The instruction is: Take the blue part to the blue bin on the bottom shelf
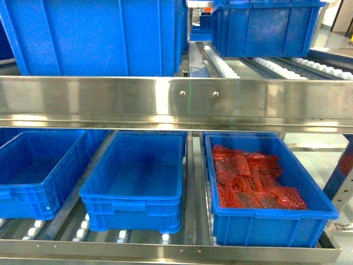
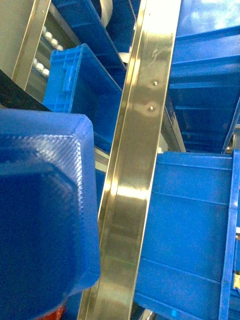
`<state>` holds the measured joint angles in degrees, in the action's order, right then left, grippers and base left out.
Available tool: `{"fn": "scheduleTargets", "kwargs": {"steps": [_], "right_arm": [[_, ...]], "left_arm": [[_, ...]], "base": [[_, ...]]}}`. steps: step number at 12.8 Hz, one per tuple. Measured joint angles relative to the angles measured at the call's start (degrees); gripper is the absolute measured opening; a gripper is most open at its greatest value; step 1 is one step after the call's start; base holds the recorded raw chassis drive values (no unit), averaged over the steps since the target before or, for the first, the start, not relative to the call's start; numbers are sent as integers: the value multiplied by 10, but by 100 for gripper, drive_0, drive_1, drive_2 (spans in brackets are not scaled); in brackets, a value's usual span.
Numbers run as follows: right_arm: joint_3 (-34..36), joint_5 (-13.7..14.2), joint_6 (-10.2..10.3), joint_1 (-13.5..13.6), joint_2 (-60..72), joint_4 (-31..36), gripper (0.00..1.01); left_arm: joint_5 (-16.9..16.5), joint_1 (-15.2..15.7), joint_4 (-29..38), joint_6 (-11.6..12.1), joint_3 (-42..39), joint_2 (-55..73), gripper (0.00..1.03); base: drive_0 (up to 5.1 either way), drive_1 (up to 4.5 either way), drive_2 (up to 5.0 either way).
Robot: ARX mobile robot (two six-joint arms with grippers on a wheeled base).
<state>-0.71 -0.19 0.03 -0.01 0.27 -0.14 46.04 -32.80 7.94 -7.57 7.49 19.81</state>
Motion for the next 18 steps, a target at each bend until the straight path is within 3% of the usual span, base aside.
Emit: {"fn": "scheduleTargets", "kwargs": {"steps": [18], "right_arm": [[0, 2, 0, 0, 0, -3, 98]], "left_arm": [[-2, 0, -3, 0, -1, 0, 43]], "base": [[0, 0, 0]]}}
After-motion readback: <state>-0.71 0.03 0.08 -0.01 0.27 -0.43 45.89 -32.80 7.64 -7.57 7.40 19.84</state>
